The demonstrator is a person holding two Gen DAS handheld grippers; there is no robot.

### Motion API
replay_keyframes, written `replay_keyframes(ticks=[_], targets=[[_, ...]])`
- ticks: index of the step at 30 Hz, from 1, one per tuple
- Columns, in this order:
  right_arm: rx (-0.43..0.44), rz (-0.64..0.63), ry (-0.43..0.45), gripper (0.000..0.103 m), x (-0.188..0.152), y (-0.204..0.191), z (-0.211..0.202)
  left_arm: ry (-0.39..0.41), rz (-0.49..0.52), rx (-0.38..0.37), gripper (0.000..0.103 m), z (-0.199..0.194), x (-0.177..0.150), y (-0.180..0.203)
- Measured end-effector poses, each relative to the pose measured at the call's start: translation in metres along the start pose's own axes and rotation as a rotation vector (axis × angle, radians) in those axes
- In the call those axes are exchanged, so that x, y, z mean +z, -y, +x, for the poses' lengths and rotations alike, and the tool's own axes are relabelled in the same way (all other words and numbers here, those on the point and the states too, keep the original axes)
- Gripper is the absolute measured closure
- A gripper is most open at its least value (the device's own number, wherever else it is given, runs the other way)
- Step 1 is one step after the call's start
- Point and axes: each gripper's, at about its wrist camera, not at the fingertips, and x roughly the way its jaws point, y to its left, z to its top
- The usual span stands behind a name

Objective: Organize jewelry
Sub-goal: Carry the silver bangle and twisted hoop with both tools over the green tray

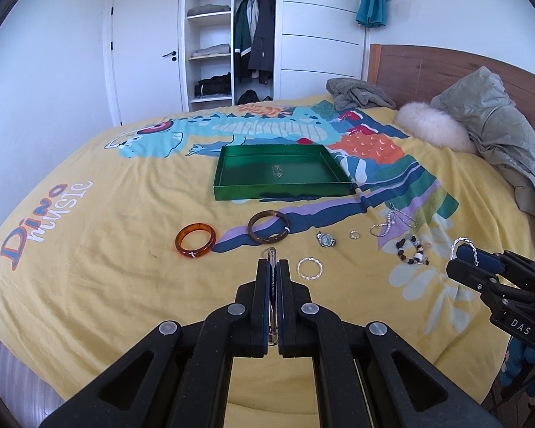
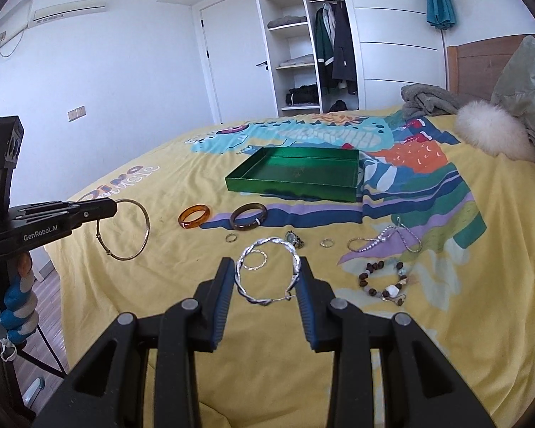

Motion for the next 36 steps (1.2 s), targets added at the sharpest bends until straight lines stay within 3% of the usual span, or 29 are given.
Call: replay_keyframes(ticks=[15,36], targets=[[-0.019,0.005,-0.001,0.071,0.014,0.006,-0.004,0.048,0.009,-0.033,0.1,-0.01,0.036,0.01],[-0.03,-0.039,0.023,0.071,0.098,0.018,0.037,0.117,0.004,-0.018,0.1,0.022,0.112,-0.006]])
